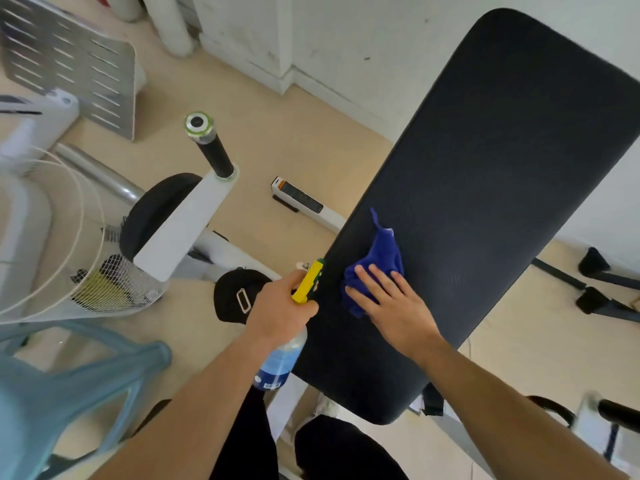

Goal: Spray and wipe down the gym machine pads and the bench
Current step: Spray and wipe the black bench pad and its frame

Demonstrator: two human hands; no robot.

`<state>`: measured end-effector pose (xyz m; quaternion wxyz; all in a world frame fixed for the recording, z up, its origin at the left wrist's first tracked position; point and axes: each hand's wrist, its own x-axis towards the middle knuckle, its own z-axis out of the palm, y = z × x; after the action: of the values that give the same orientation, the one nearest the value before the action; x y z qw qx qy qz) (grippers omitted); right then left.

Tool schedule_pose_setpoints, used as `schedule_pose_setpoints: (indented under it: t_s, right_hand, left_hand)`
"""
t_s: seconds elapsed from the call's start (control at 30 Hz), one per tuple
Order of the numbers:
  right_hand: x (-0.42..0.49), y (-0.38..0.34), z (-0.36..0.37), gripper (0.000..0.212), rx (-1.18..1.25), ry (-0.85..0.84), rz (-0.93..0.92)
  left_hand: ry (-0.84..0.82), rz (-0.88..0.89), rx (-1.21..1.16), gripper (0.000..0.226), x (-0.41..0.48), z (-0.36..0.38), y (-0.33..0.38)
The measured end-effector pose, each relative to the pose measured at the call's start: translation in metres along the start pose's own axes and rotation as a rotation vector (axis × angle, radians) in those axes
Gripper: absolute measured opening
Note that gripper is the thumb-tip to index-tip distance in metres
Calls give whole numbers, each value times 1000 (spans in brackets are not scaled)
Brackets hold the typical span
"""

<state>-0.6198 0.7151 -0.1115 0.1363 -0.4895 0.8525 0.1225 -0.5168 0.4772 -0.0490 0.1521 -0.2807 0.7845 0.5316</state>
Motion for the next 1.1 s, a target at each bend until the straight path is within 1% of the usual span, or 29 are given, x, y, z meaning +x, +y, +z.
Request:
schedule_pose_setpoints:
  t_s: [0.07,0.1,0.17,0.27,0.33,0.4,0.43,0.53,0.63,0.73,0.8,0.9,1.0,1.1]
  right_hand:
    - [-3,20,-5,85,-66,-19,-30]
    - [-2,31,-10,85,-87,2,6]
    - [0,55,-23,78,-63,90,172]
    - [3,91,-46,61,82,231,461]
    - [3,113,-63,56,206,300,660]
    - [3,127,-71,55,319,332,772]
    - [0,132,-74,55,339,326,779]
    - [-10,138,-75,55,327,295,714]
    - [-15,136,-76,55,350,295,719]
    - [-12,133,-82,55,372,302,707]
    - [5,130,-90,55,327,288,601]
    - [43,108,-94,56,242,248,438]
    - [60,52,-71,60,160,191,325]
    - [27,-20,-15,69,195,81,55]
  left_hand:
    - [-10,-8,18,20,-7,6,-2]
    - [-14,-10,22,18,-10,9,-3]
    - [-33,-9,30,19,-15,16,-4]
    - [-51,-3,67,22,-20,25,-6]
    - [-65,-6,95,21,-22,30,-4]
    - [-76,3,104,20,-23,34,-3]
    - [-78,10,102,20,-23,38,-1]
    - [-72,12,95,17,-23,46,5]
    - [-70,-7,108,12,-21,51,10]
    - [-58,-4,155,25,-25,54,10]
    - [-46,7,175,24,-28,54,7]
    - [-37,10,159,13,-32,48,3]
    - [33,5,118,20,-32,40,0]
    - [128,3,107,25,-28,30,0]
